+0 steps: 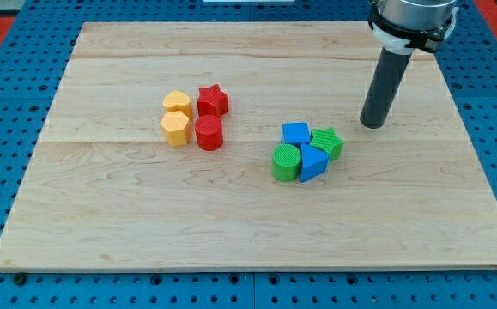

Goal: Push the green star upwards

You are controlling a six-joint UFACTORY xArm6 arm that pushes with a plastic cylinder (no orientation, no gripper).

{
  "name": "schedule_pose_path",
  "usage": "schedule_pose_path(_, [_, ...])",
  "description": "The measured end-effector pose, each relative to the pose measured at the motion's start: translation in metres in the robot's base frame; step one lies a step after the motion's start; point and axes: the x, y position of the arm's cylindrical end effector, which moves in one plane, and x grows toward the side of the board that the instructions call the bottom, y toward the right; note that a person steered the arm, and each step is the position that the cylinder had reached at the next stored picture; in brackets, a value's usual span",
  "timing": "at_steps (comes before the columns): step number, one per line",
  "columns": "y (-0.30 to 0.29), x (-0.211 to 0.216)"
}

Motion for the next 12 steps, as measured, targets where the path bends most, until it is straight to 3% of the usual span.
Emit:
schedule_pose_path(3, [-0.006,0.000])
schedule_pose_path(4, [0.002,0.071])
schedule_pose_path(5, [-0.031,0.136])
schedule_pose_path(6, [-0.078,0.090])
schedule_pose_path(8, [-0.076,-0.037])
schedule_pose_path(10, [-0.033,-0.030])
schedule_pose_path(11, [0.027,-0.035])
schedule_pose_path(12, [0.042,-0.088])
